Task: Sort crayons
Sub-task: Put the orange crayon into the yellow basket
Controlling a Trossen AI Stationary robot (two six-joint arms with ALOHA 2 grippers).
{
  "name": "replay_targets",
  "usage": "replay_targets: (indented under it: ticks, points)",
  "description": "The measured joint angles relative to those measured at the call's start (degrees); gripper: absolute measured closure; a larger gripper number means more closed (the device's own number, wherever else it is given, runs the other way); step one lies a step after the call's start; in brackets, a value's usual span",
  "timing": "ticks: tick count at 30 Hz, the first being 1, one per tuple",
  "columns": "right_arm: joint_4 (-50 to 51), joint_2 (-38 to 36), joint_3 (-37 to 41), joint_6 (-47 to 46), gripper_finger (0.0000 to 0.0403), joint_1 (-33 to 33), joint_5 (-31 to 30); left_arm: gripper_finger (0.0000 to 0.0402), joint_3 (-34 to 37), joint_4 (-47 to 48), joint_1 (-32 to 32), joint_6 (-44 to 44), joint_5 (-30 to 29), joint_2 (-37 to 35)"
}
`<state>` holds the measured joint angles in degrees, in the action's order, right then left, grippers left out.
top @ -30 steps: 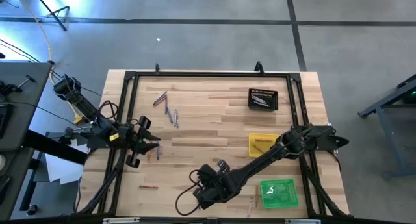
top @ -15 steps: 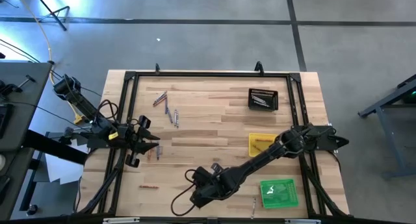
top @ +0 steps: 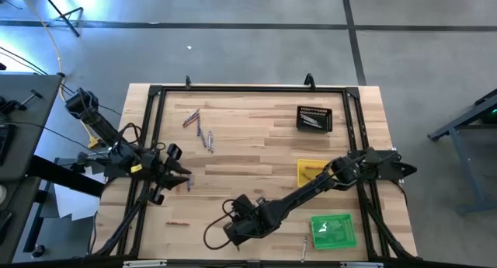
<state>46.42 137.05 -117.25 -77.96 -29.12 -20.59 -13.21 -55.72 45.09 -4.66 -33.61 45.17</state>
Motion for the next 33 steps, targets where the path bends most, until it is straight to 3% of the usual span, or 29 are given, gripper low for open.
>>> replay_targets:
  ticks: [7,33]
  points:
    - [-4.0,0.3,0.0,-3.0,0.0289,-0.7,0.2,0.0328,0.0,0.1,1.9,-0.1,0.0,0.1]
    - [-3.2,2.8,0.0,-8.2,0.0289,-1.3,1.6,0.0328,0.0,-0.2,2.0,-0.5,-0.1,0.0]
